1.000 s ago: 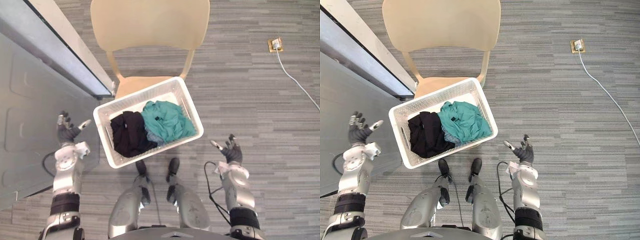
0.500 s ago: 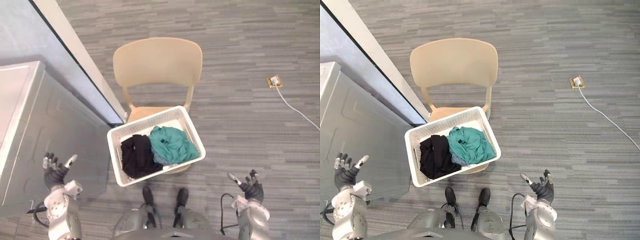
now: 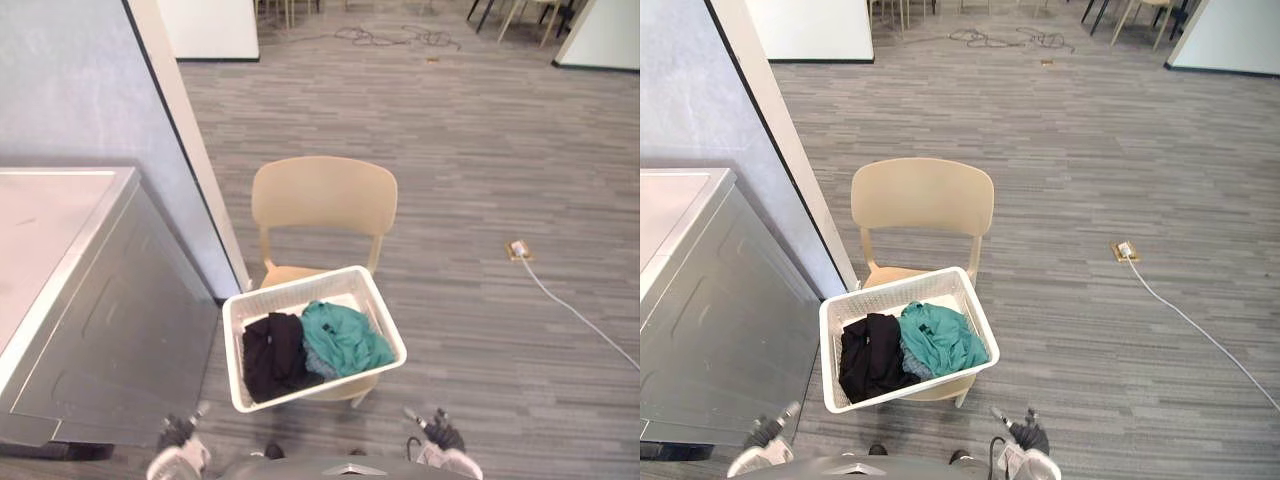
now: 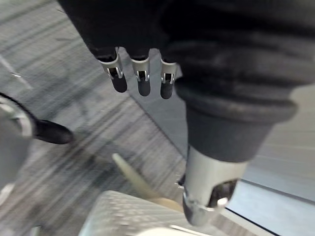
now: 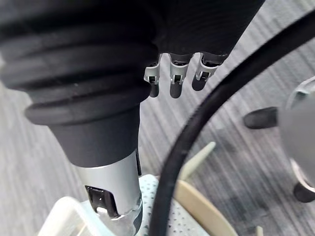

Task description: Pick up the laundry basket with both hands and put the clothes into the washing machine.

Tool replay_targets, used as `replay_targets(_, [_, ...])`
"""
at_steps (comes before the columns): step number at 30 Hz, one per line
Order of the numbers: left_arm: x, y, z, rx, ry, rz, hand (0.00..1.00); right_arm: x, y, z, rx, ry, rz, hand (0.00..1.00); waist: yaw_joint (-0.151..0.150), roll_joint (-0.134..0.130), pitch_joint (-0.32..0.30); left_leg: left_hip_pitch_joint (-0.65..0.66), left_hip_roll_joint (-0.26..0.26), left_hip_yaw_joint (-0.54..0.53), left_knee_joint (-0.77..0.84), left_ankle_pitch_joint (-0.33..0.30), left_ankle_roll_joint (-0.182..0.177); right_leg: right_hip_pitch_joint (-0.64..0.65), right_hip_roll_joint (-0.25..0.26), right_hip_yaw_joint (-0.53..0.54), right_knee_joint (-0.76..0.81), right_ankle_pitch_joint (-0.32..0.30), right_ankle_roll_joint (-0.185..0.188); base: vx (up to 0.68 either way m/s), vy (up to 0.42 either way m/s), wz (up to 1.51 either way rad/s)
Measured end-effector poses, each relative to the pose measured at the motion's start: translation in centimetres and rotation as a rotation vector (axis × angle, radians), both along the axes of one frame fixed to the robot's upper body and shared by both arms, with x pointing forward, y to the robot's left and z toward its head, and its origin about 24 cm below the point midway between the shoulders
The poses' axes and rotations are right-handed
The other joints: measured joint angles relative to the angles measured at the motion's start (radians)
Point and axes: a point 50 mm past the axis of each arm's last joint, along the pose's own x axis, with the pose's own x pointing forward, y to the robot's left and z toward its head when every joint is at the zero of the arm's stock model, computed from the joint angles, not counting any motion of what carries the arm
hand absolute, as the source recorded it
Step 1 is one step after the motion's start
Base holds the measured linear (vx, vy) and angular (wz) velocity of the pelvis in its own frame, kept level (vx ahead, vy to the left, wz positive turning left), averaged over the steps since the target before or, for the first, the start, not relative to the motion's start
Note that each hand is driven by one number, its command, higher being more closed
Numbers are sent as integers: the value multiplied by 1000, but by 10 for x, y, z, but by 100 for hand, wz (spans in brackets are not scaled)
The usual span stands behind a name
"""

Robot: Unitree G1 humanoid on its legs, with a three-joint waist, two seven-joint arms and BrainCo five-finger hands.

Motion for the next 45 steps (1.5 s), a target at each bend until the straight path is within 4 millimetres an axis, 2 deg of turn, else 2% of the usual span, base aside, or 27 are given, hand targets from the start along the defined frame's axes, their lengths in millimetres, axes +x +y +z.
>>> replay_targets(3, [-8,-1,-4,-9,45,11,0,-7,-5,-7,23,48,-59,0,2,-2,-4,9,-3,-3,-7,5,-1,-1,0,0,-2,0,0,44,15,3])
replay_targets(4, [-20,-2,-10,-22,109,59,0,-1,-9,-15,64,96,-103,0,1,0,5,28,-7,-25,-15,8,-6,37,11,0,-46,13,-3,36,3,-1])
replay_targets(13, [-19,3,-11,-12,131,21,0,-7,-10,-17,76,118,-121,0,0,-2,7,19,-6,-25,-15,7,-7,33,14,2,-51,13,-3,0,0,0])
replay_targets(15, [-20,6,-11,4,144,-22,0,-3,-10,-16,76,109,-117,0,-1,-3,13,18,-6,-28,-15,7,-8,33,14,-2,-52,12,-3,0,0,4])
replay_targets(17, [-17,6,-10,7,134,-48,0,2,-9,-15,73,103,-96,0,7,8,34,-7,-8,-44,-14,14,-6,24,11,-28,-42,9,-6,-34,-6,27])
replay_targets(18, [-8,5,-9,10,110,-64,0,9,-9,-14,63,94,-55,0,10,-1,38,-46,-10,-74,-8,31,-3,-16,0,-55,-4,-7,-9,-74,-14,84])
replay_targets(19, [6,3,-6,12,73,-89,0,20,-8,-11,47,76,11,0,12,12,40,-112,-18,-117,-8,63,-4,-81,-22,-109,63,-35,-15,-67,-12,113])
replay_targets(21, [26,-2,-1,10,6,-107,0,38,-11,-5,10,41,72,0,22,11,86,-176,-38,-176,-7,118,-19,-143,-65,-189,164,-82,-16,-102,-7,159])
replay_targets(22, [37,-4,3,19,-40,-127,0,53,-14,2,-18,5,113,0,29,2,99,-250,-71,-280,-8,205,-80,-206,-136,-277,254,-113,-41,-127,-2,236])
replay_targets(23, [45,0,6,25,-70,-120,0,66,-16,8,-42,-28,139,0,34,-27,115,-317,-93,-323,62,209,-104,-245,-215,-332,296,-122,-66,-64,-15,211])
replay_targets(24, [43,1,6,23,-69,-112,0,74,-20,13,-63,-54,148,0,43,-33,119,-339,-71,-287,166,145,-51,-247,-235,-350,307,-124,-66,-4,-32,143])
replay_targets(25, [36,3,4,6,-58,-54,0,83,-28,21,-108,-94,160,0,53,-27,121,-316,4,-243,301,47,-45,-228,-250,-370,324,-125,-65,25,-8,75])
replay_targets(27, [22,2,-1,-5,-16,-39,0,85,-37,25,-139,-96,162,0,51,-20,124,-210,140,-217,375,-5,-81,-187,-298,-383,383,-125,-65,-21,201,66])
replay_targets(28, [21,4,-2,-2,-11,-42,0,83,-38,25,-143,-94,162,0,44,-23,122,-188,172,-216,381,-5,-82,-182,-318,-390,399,-125,-65,-42,341,76])
replay_targets(29, [21,3,-2,-3,-4,-52,0,83,-40,26,-152,-99,158,0,16,-26,120,-160,233,-196,363,2,-82,-175,-356,-407,425,-123,-63,-25,356,84])
replay_targets(30, [20,3,-2,-3,-1,-57,0,81,-43,26,-156,-95,154,0,-3,-22,119,-138,288,-173,291,50,-82,-179,-386,-422,448,-115,-50,-17,394,78])
replay_targets(31, [20,2,-3,-3,4,-62,0,79,-45,25,-157,-86,151,0,-4,-16,115,-126,310,-167,236,105,-74,-185,-397,-427,459,-106,-36,2,478,46])
replay_targets(32, [20,-1,-3,-6,11,-71,0,74,-52,25,-165,-70,138,0,-3,10,99,-104,322,-181,177,187,-105,-209,-411,-425,483,-86,-2,5,534,20])
replay_targets(33, [23,0,-3,9,19,-94,0,72,-50,21,-149,-53,134,0,-7,-1,98,-104,305,-196,178,122,-185,-213,-435,-420,479,-59,28,-32,672,27])
replay_targets(34, [27,7,-1,45,22,-153,0,63,-44,14,-117,-15,133,0,-8,-25,97,-105,273,-192,190,48,-236,-198,-464,-425,450,-16,60,-56,558,31])
replay_targets(35, [28,10,0,69,26,-201,0,56,-39,9,-94,13,131,0,-8,-35,93,-102,255,-190,198,3,-249,-175,-470,-431,413,24,72,-73,509,44])
replay_targets(38, [37,21,6,145,20,-321,0,35,-31,-2,-53,82,123,0,-13,-51,91,-104,203,-200,285,-118,-228,-82,-485,-440,287,172,63,-45,368,28])
replay_targets(40, [43,28,10,190,4,-365,0,25,-32,-4,-52,107,115,0,-14,-59,88,-106,159,-224,314,-151,-202,-50,-523,-439,267,241,59,-32,375,37])
replay_targets(42, [45,32,11,222,12,-420,0,21,-31,-6,-49,114,106,0,-26,-54,91,-106,133,-249,309,-158,-189,-42,-551,-416,282,306,20,-16,214,46])
replay_targets(43, [43,34,11,243,31,-462,0,21,-32,-5,-64,111,118,0,-27,-49,89,-102,127,-258,301,-157,-181,-64,-556,-355,316,350,-40,-14,139,33])
replay_targets(44, [38,34,9,246,51,-487,0,25,-32,-3,-66,99,123,0,-31,-23,95,-101,145,-269,289,-159,-176,-110,-509,-216,354,307,-55,-14,134,29])
replay_targets(45, [39,36,10,256,54,-494,0,28,-29,-3,-57,93,129,0,-30,-23,97,-99,157,-276,286,-158,-176,-120,-462,-150,375,235,-18,-36,42,26])
